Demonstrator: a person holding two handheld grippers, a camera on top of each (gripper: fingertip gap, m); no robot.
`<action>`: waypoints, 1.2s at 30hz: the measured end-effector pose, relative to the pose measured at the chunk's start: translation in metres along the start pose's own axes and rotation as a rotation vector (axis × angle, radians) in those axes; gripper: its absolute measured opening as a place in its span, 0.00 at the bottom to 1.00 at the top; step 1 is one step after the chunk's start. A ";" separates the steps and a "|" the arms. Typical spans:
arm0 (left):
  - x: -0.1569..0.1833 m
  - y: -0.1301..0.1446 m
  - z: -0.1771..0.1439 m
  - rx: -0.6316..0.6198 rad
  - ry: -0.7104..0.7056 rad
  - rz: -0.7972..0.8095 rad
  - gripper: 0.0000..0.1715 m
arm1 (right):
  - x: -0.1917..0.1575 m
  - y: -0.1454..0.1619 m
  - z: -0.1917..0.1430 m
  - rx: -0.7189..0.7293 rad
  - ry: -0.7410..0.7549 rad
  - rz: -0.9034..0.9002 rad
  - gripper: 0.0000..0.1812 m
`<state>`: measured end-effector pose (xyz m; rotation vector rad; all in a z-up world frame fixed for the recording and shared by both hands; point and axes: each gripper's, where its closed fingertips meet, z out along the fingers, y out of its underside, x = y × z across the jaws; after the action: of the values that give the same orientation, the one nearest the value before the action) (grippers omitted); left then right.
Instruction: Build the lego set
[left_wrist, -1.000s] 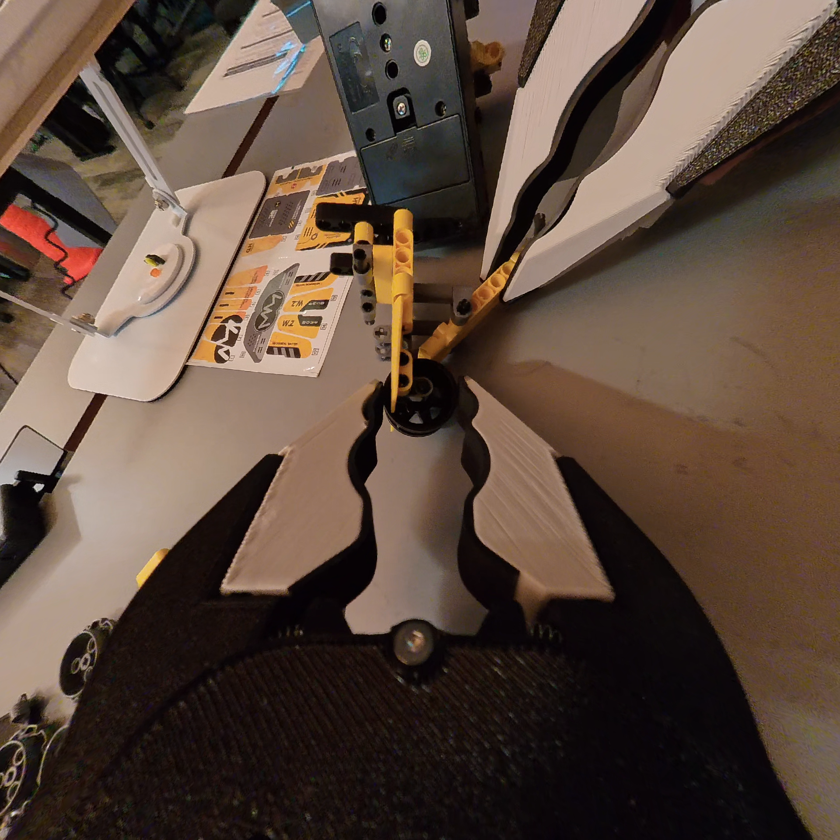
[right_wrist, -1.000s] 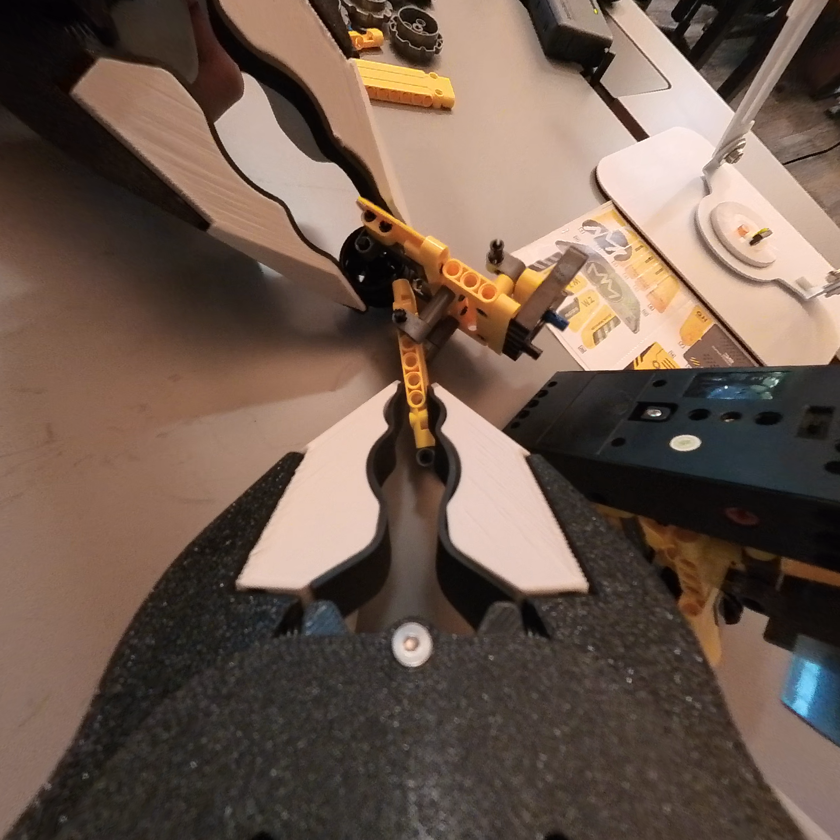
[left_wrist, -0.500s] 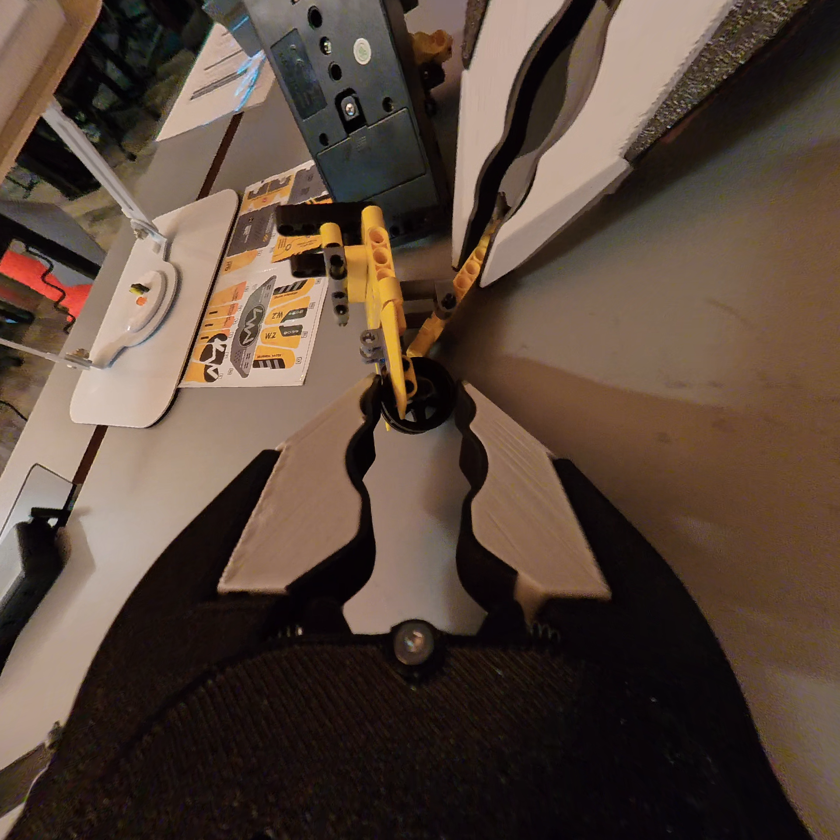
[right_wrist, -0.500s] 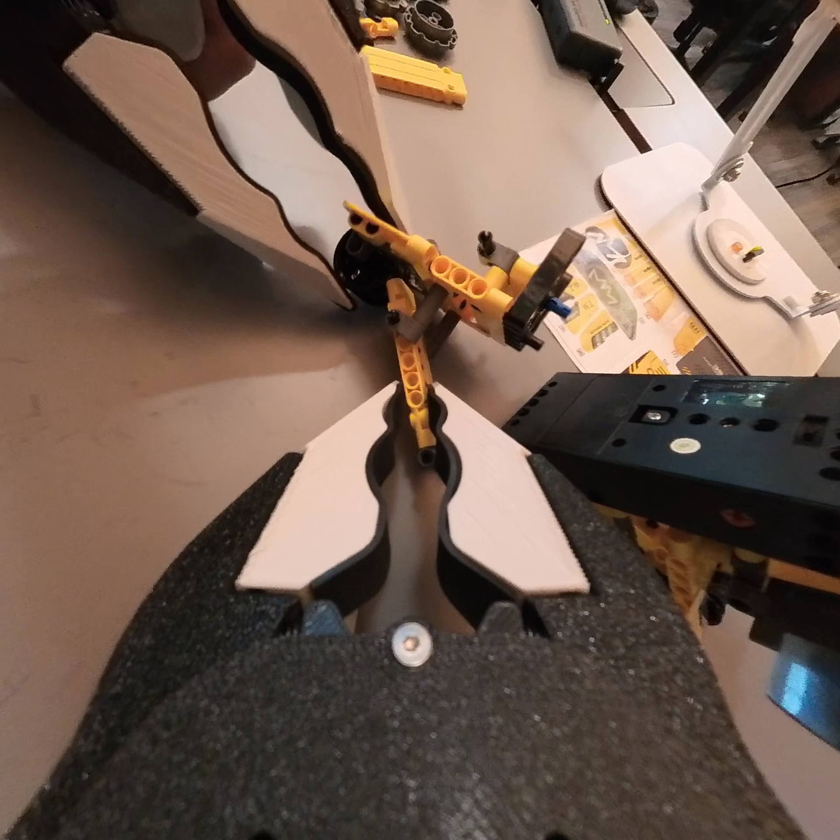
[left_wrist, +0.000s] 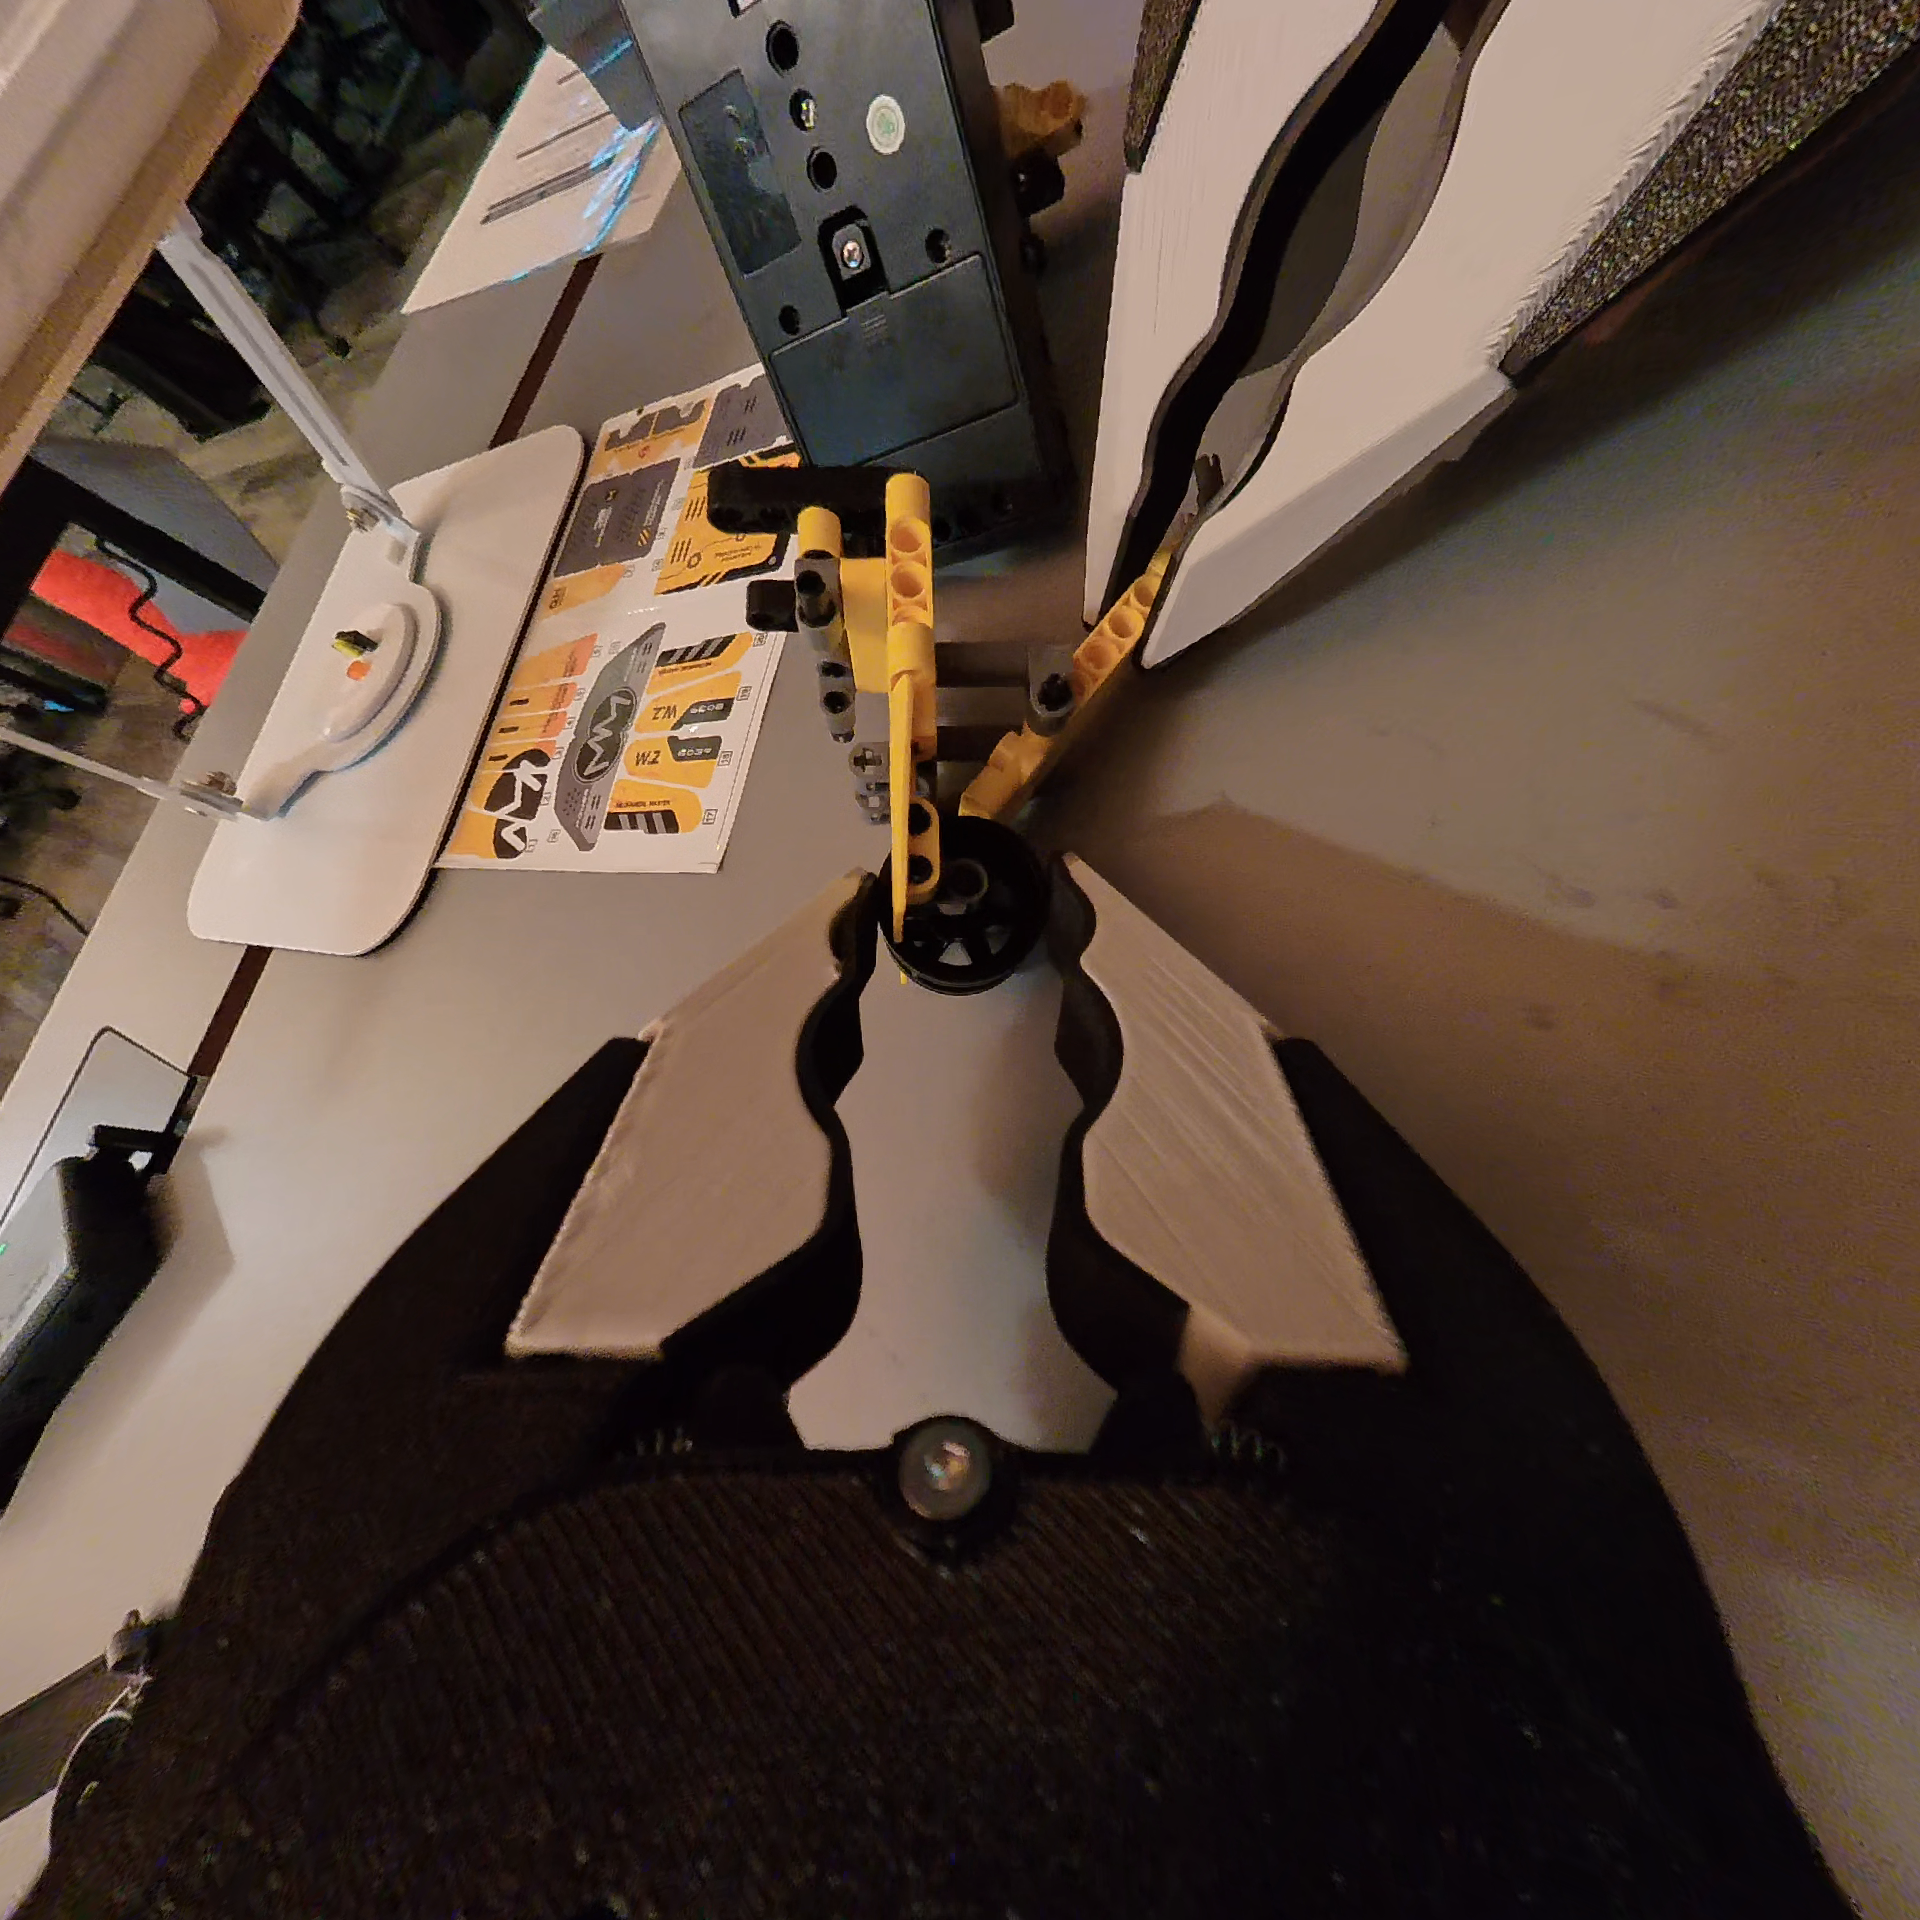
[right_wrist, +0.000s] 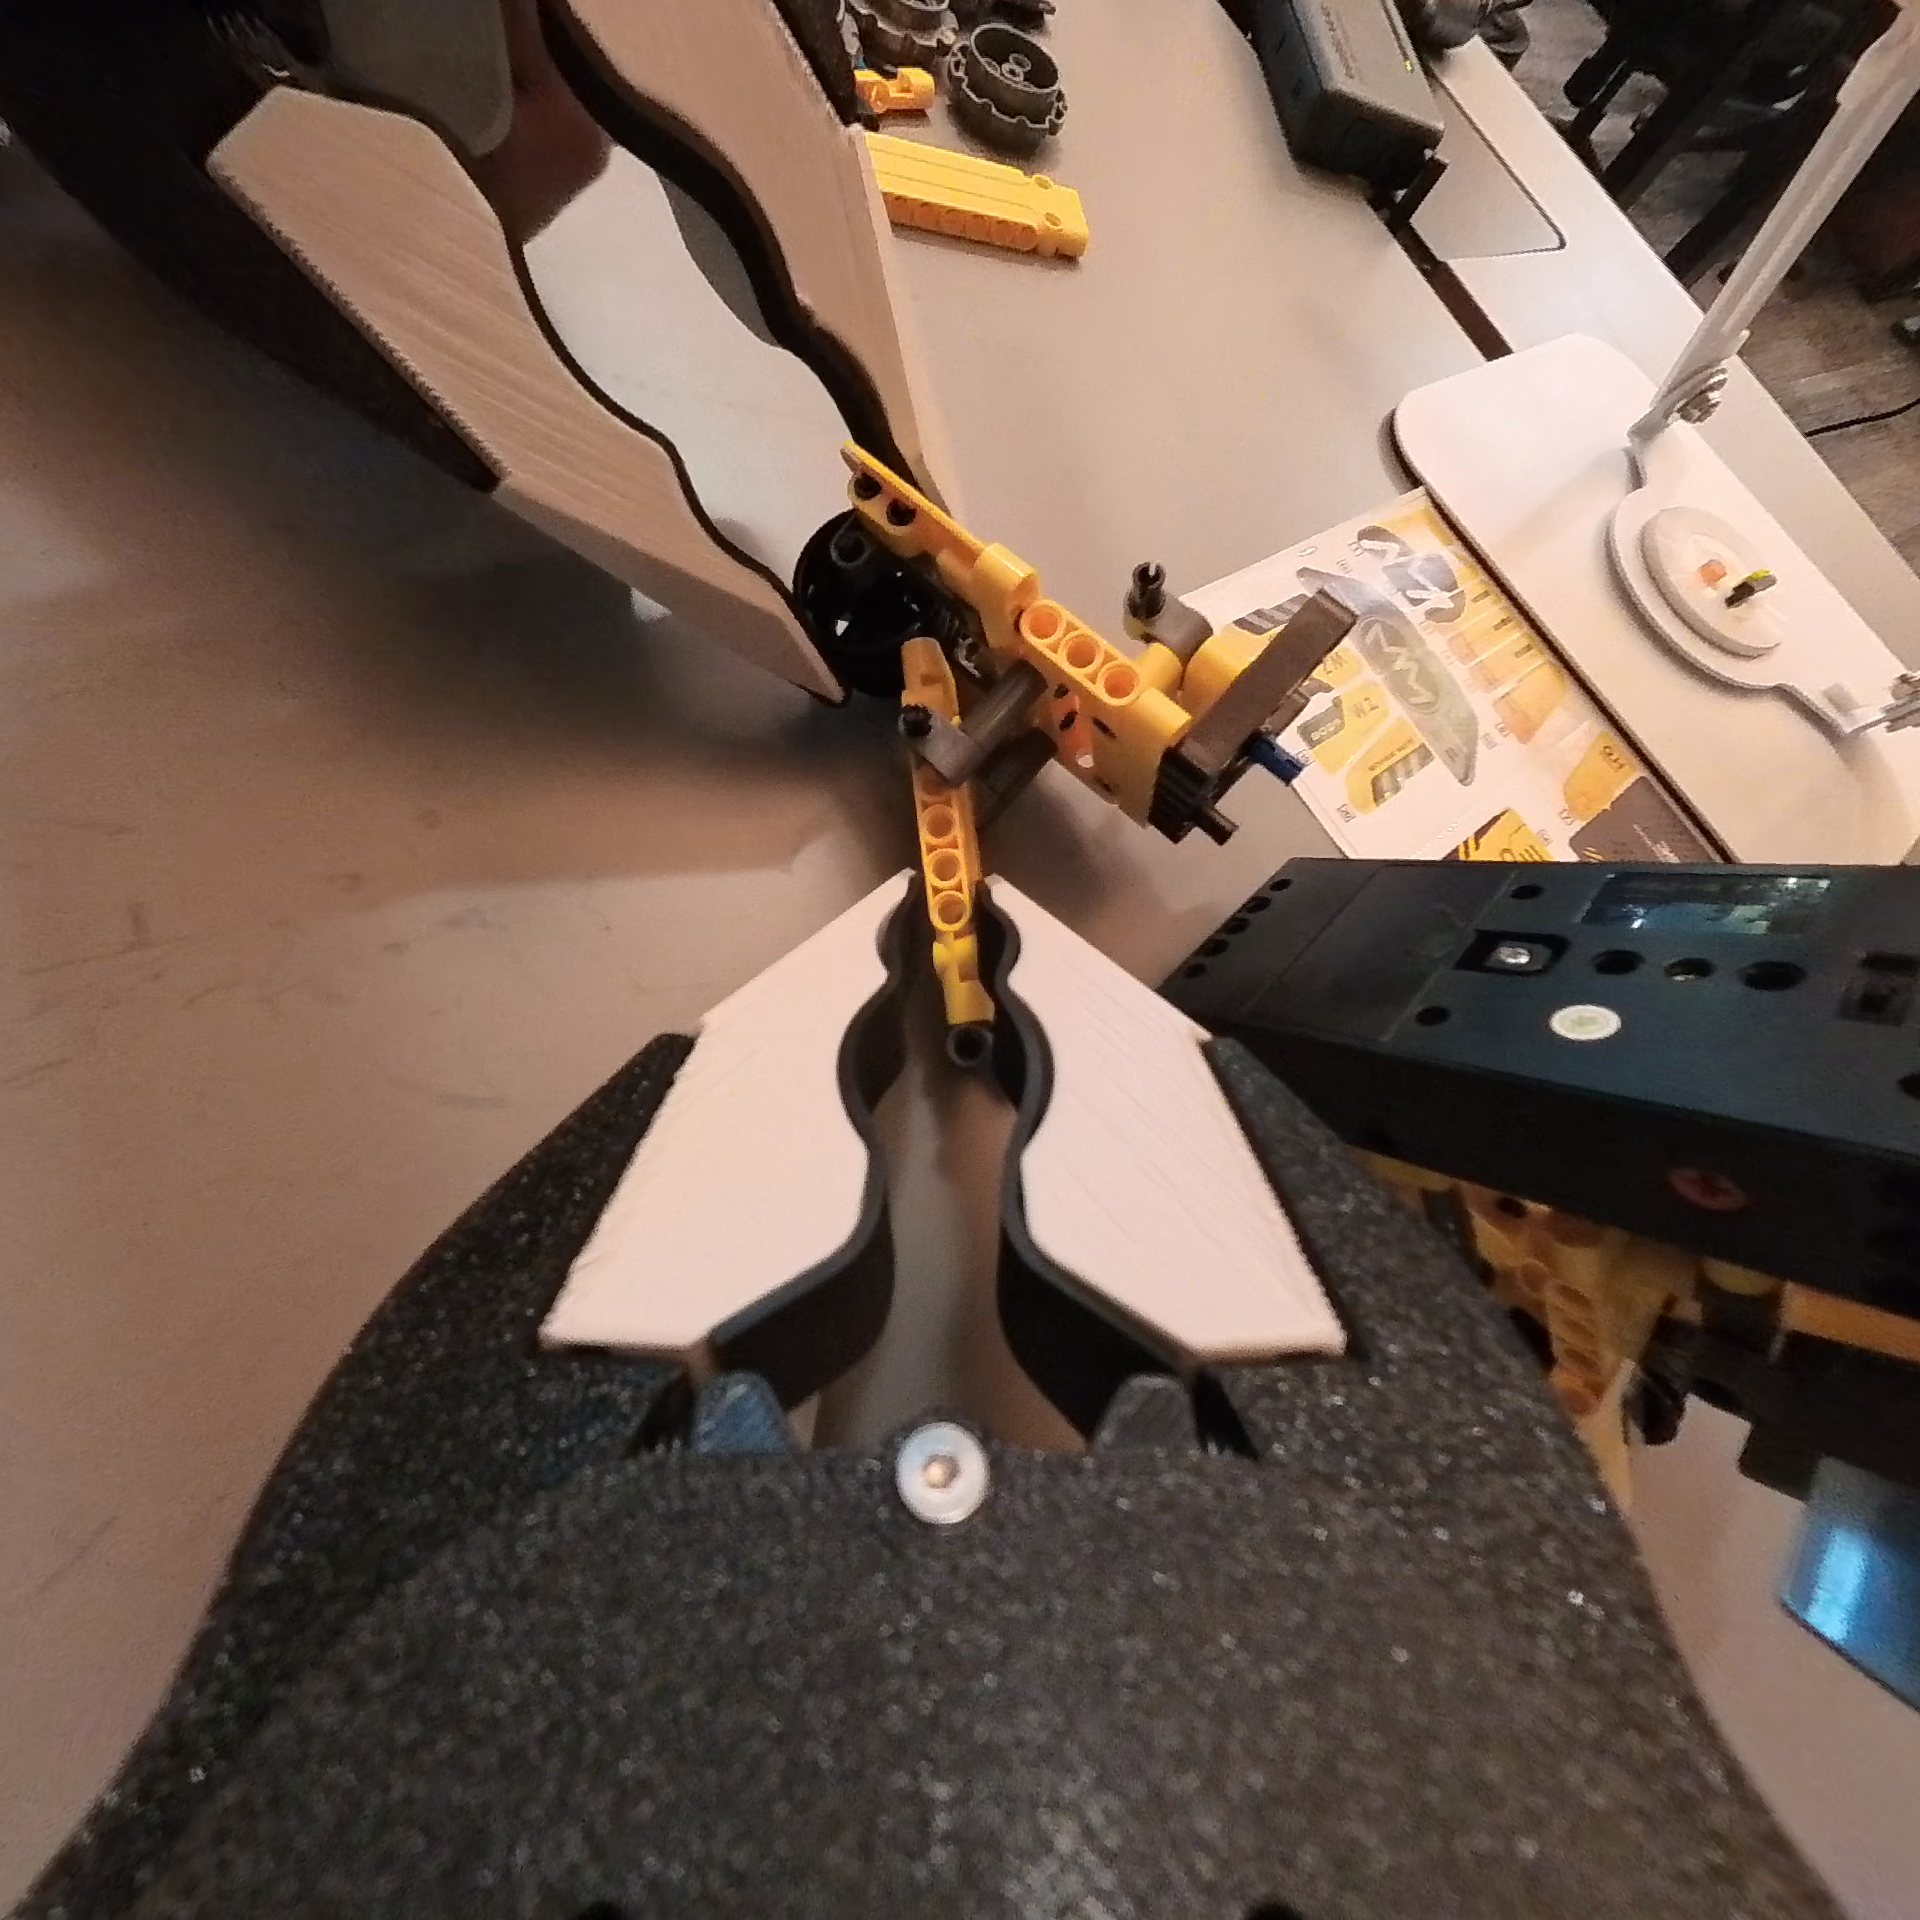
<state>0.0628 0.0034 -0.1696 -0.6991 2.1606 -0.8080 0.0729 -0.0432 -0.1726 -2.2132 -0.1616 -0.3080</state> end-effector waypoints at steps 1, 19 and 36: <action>0.000 0.000 0.000 -0.003 -0.003 0.007 0.16 | 0.000 0.000 0.000 0.000 0.000 0.000 0.05; 0.000 -0.013 -0.013 0.063 0.045 -0.046 0.42 | -0.014 -0.004 -0.002 0.016 -0.045 -0.044 0.04; 0.014 -0.026 -0.008 0.120 0.019 0.044 0.22 | -0.038 -0.017 -0.004 0.073 -0.085 -0.133 0.12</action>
<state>0.0537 -0.0205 -0.1525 -0.5832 2.1171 -0.9152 0.0324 -0.0368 -0.1677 -2.1485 -0.3620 -0.2772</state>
